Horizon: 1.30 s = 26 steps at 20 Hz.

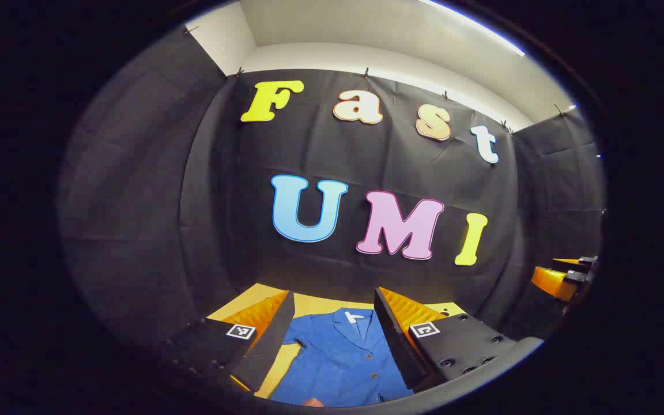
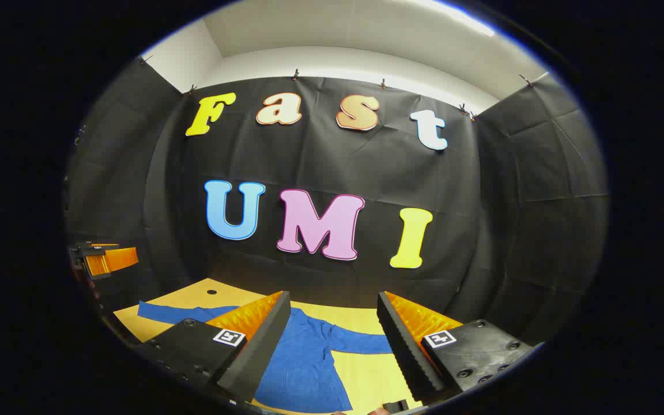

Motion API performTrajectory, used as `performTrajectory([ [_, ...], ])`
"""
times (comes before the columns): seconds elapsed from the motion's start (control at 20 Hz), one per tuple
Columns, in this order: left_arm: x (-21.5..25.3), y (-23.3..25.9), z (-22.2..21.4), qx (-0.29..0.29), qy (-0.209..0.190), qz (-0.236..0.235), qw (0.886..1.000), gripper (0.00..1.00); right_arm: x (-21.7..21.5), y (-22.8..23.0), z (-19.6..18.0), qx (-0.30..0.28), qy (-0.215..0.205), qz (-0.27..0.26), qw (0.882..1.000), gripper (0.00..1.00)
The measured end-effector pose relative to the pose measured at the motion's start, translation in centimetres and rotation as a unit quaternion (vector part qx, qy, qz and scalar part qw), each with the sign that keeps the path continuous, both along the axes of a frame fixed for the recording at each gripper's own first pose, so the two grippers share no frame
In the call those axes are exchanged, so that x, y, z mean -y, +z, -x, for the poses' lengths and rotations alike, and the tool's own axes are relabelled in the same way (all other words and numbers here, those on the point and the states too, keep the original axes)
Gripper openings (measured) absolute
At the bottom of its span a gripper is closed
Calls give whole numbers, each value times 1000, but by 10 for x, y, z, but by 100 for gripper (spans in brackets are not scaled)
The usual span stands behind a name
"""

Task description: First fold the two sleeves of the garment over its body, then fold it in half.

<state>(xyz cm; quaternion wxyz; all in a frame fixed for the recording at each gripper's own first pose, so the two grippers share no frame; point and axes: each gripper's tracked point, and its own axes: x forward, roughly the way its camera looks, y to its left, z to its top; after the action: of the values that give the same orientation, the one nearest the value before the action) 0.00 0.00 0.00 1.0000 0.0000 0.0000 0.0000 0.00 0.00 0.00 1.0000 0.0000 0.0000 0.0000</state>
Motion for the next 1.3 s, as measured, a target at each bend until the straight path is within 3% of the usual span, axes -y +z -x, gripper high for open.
performTrajectory([
  [0.2, 11, 5, -7, 4, -8, -2, 1000, 80, 6, -6, -2, -13, -9, -13, 1000, 93],
  [0.3, 14, 6, -11, 4, -7, -5, 1000, 80, 7, -6, -1, -14, -11, -15, 1000, 99],
  [0.7, 15, 12, -16, 10, -4, -29, 1000, 80, 7, -2, -3, -12, -11, -7, 1000, 96],
  [0.8, 15, 13, -18, 12, -2, -34, 999, 80, 7, 0, -4, -9, -12, -6, 1000, 99],
  [1.3, 14, 11, -20, 6, 5, -37, 999, 80, 3, -7, -4, -20, -4, -11, 1000, 93],
])
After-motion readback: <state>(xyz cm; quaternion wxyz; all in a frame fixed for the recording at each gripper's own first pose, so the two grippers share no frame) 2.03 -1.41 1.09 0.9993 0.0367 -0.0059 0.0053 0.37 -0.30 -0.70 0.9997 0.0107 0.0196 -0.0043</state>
